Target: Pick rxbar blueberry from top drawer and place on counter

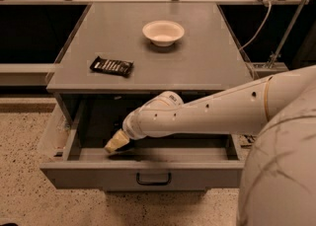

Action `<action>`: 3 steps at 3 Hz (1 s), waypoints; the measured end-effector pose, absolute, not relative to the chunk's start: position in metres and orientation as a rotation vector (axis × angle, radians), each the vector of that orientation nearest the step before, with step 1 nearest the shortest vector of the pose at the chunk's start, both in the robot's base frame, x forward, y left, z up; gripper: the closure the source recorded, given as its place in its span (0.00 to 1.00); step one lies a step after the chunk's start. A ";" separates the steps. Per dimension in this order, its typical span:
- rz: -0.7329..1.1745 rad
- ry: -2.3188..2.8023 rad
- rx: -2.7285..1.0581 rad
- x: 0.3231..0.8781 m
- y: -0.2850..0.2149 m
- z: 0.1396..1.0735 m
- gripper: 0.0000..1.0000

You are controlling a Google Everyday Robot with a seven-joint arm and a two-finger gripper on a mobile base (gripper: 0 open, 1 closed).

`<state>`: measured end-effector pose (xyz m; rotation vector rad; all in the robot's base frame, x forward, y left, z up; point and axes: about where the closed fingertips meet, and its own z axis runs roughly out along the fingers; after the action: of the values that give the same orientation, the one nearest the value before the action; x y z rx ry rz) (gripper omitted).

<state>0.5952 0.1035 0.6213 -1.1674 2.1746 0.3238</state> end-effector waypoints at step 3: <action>0.463 2.272 -1.130 0.584 0.117 0.588 0.05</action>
Offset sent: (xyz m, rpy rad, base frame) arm -0.0069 0.0038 -0.0348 0.0499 0.1459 -0.0348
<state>0.5835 0.1174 0.5884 -1.1302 2.2718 0.4626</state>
